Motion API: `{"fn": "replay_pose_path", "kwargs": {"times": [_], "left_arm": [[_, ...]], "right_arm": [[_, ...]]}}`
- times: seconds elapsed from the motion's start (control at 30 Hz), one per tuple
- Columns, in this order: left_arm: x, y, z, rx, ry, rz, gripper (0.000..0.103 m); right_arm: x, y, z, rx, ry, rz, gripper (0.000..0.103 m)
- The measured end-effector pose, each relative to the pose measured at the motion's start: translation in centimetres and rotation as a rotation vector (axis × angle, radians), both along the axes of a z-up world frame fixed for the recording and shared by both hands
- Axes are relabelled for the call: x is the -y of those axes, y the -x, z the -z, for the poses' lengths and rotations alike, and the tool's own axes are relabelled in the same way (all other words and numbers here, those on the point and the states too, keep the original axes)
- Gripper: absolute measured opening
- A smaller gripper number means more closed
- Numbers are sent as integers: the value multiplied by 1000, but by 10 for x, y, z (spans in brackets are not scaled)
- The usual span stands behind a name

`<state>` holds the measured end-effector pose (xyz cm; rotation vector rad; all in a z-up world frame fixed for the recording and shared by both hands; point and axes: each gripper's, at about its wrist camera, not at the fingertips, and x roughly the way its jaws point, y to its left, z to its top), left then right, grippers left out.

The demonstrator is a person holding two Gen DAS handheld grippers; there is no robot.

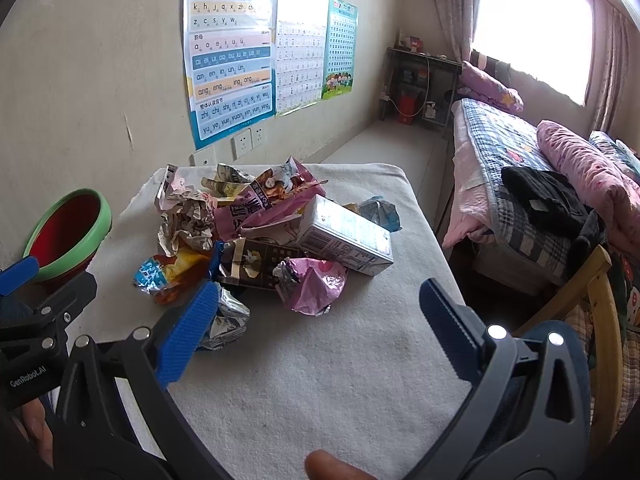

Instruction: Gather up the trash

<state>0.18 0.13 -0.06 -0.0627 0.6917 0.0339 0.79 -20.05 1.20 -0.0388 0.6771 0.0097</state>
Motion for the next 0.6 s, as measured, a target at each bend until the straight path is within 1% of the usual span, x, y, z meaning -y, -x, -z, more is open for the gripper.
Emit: {"fn": "replay_pose_path", "kwargs": {"times": [0.6], "left_arm": [[2,1,0,-2,-1,2,95]], "right_arm": [[-2,-1,0,-9,2,-12,99]]}}
